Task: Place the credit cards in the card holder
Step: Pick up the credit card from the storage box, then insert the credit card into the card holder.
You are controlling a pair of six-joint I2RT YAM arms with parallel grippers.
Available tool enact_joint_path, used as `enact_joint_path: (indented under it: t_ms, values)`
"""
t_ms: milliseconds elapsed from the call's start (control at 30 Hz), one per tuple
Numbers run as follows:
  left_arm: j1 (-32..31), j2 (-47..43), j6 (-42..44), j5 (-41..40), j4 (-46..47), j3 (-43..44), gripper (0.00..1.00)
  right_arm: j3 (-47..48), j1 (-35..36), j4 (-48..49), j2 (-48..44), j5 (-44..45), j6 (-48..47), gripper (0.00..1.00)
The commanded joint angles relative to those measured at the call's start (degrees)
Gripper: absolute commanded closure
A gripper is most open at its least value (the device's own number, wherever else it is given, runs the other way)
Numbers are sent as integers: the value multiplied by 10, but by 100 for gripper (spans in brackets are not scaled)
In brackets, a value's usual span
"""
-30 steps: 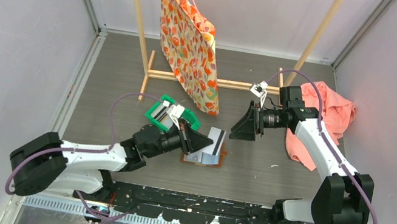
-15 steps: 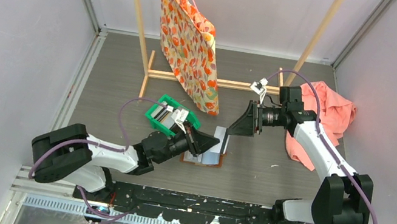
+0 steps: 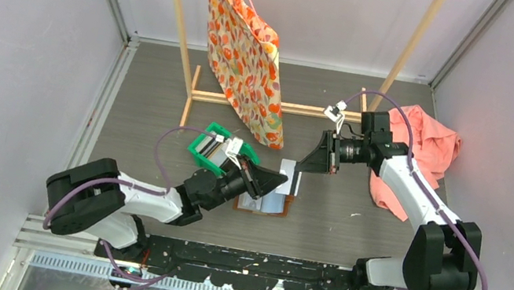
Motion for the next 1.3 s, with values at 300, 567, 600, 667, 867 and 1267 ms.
enact_joint_path:
  t_ms: [300, 567, 600, 667, 867, 1267]
  values:
    - [95, -209, 24, 103, -445, -2, 43, -55, -7, 107, 51, 137, 118, 99]
    - [95, -268, 103, 76, -544, -16, 57, -156, 4, 374, 69, 234, 325, 99]
    - [95, -252, 107, 77, -540, -12, 61, -163, 6, 386, 69, 245, 334, 99]
    - [95, -215, 115, 95, -520, -2, 68, -179, 7, 418, 79, 260, 353, 99]
    - [94, -127, 118, 110, -491, 18, 75, -199, 17, 459, 123, 274, 371, 99]
    - [93, -75, 87, 42, -493, 3, 76, -210, 50, 473, 154, 284, 382, 99]
